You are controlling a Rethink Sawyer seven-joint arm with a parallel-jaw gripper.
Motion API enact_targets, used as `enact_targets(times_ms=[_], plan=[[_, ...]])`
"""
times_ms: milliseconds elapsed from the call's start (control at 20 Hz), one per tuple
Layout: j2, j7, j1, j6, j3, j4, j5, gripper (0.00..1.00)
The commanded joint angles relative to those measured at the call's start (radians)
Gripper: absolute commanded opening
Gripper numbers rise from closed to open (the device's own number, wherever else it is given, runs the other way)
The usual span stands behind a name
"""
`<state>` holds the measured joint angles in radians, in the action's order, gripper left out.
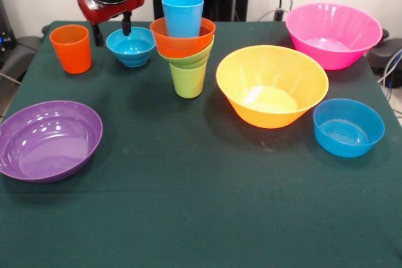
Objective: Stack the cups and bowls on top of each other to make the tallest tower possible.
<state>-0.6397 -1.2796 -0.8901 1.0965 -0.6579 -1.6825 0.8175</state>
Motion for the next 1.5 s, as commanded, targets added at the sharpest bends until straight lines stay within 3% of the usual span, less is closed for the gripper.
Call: enact_targets(times_ms=[50, 150, 400, 650, 900, 1500], plan=[[0.033, 0.213, -0.001, -0.067, 0.014, 0.001, 0.101, 1.0], [0.032, 0.194, -0.013, -0.109, -0.002, -0.014, 0.091, 1.0], [-0.062, 0.16, -0.092, -0.256, -0.098, -0.114, 0.011, 1.0], [-0.076, 0.1, -0.109, -0.368, -0.11, -0.14, 0.041, 1.0], [-0.086, 0.091, -0.111, -0.417, -0.107, -0.166, 0.029, 1.0], [-0.096, 0.101, -0.084, -0.409, -0.093, -0.17, 0.023, 1.0]])
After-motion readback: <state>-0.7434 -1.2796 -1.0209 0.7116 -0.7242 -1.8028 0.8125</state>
